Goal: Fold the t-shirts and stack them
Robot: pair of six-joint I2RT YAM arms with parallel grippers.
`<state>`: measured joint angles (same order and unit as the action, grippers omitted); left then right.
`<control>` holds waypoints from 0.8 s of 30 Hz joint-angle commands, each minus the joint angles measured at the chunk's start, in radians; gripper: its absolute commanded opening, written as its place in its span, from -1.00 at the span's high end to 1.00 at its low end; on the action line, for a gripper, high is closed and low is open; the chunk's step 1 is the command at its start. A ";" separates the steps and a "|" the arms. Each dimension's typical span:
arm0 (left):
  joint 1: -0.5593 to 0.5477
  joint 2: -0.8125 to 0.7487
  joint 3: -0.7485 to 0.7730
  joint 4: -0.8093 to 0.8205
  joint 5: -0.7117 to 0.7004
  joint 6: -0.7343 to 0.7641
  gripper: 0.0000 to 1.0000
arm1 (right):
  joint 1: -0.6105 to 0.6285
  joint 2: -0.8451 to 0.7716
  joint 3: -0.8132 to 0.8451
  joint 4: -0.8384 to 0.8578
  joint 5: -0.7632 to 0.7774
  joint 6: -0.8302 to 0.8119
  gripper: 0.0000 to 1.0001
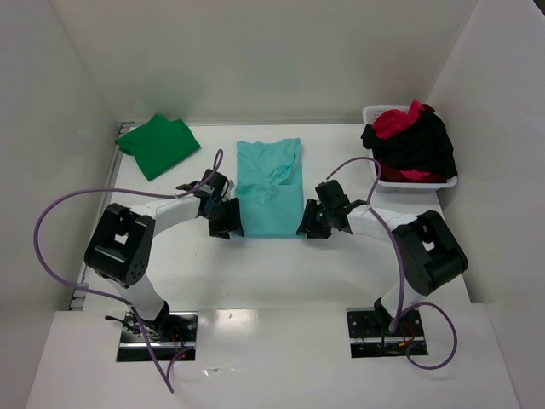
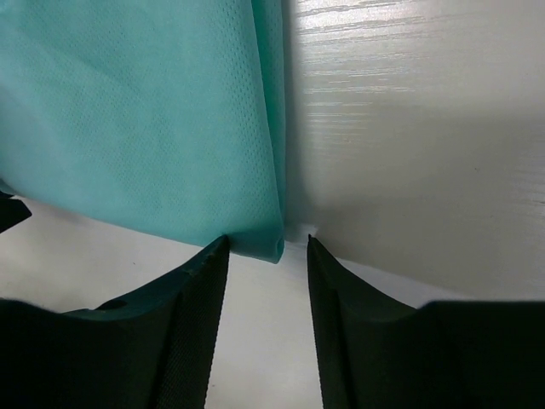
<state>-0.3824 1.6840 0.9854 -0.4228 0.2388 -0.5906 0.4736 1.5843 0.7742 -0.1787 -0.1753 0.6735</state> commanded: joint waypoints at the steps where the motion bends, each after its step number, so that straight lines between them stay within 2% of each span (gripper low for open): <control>1: 0.000 0.020 0.010 0.019 -0.006 -0.017 -0.16 | 0.007 0.020 0.037 0.045 0.017 0.006 0.09; 10: 0.000 0.049 0.029 0.019 -0.006 -0.017 0.11 | 0.007 0.063 0.056 0.056 0.008 0.012 0.45; 12: 0.000 0.049 0.029 0.019 -0.006 -0.017 0.15 | 0.007 0.063 0.056 0.056 0.008 0.015 0.46; 14: 0.000 0.049 0.029 0.019 -0.006 -0.017 0.22 | 0.007 0.054 0.047 0.056 0.008 0.015 0.61; 18: 0.000 0.049 0.029 0.019 -0.006 -0.017 0.47 | 0.007 0.054 0.036 0.047 0.008 0.015 0.85; 21: 0.000 0.049 0.029 0.019 -0.015 -0.017 0.85 | 0.007 0.045 0.019 0.047 -0.003 0.024 0.98; 24: 0.000 0.049 0.013 0.007 -0.021 -0.017 1.00 | 0.007 0.004 -0.005 0.047 -0.003 0.024 0.99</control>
<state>-0.3824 1.7214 0.9878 -0.4152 0.2330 -0.6077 0.4736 1.6319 0.7917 -0.1477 -0.1818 0.6942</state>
